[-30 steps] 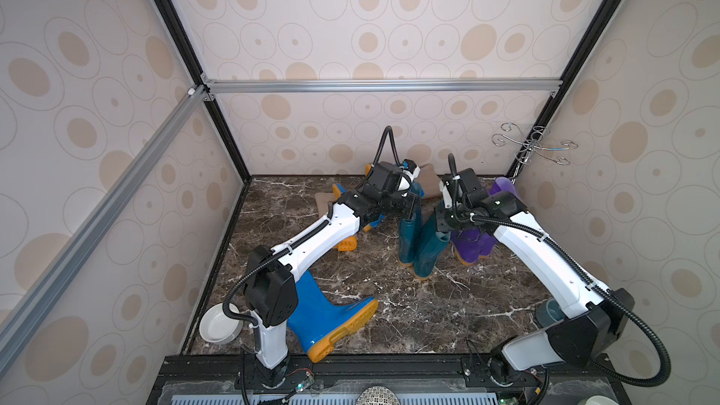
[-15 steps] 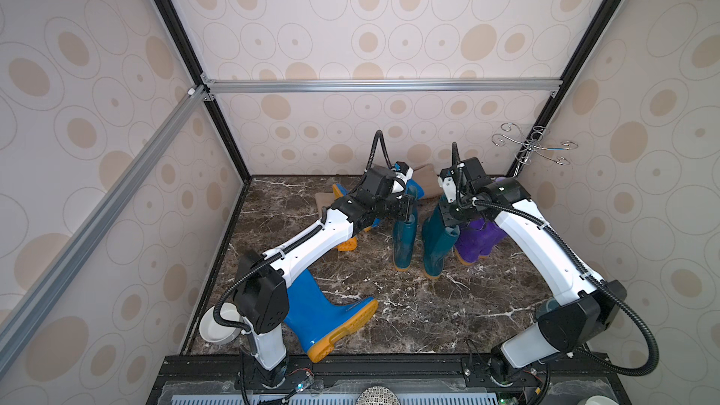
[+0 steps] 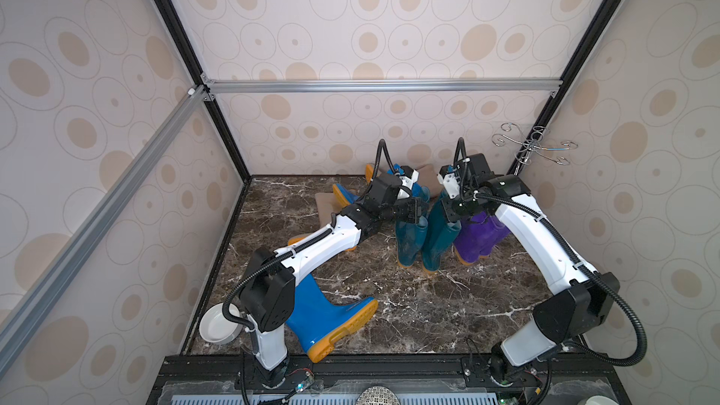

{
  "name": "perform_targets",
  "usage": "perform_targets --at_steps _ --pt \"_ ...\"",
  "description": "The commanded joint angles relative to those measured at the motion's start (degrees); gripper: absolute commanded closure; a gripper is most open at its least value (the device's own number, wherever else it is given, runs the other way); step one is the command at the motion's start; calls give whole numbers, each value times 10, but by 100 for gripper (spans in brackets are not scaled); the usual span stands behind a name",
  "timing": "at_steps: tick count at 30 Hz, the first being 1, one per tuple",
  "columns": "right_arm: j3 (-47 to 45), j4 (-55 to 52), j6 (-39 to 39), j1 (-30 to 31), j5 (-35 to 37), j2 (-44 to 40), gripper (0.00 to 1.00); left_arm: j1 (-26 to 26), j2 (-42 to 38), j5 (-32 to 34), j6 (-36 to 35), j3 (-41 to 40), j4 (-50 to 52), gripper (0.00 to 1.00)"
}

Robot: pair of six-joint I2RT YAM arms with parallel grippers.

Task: Match and arrange rain boots in pairs
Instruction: Pair a pair of rain boots at the center of the board.

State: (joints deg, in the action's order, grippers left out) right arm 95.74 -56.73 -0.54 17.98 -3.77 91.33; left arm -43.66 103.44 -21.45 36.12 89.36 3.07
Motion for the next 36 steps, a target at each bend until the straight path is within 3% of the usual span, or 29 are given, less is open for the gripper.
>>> perform_targets --at_steps 1,15,17,19,20,21,23,25,29,30,36 --pt "-7 47 -23 -5 -32 -11 100 -8 12 -6 32 28 -34 100" --pt "-5 39 -25 -17 -77 -8 94 -15 60 -13 86 87 -62 100" --pt "-2 36 -23 -17 -75 -8 85 -15 63 -11 82 93 -51 100" --pt "-1 33 -22 -17 -76 -11 71 -14 60 -5 79 85 -45 100" --pt "0 33 -20 -17 -74 -13 62 -14 55 -1 78 78 -46 97" --pt "0 34 -18 -17 -73 -15 56 -15 50 4 73 74 -47 87" --pt "2 36 -13 -17 -66 -25 47 -14 41 18 54 76 -34 56" --pt "9 38 -6 -17 -56 -39 40 -15 33 43 18 97 3 33" --pt "27 42 6 -17 -36 -70 33 -14 22 96 -62 147 92 5" --pt "33 42 10 -17 -32 -78 32 -15 18 110 -85 159 118 0" --pt "48 40 15 -17 -6 -126 28 10 -24 208 -159 162 221 0"
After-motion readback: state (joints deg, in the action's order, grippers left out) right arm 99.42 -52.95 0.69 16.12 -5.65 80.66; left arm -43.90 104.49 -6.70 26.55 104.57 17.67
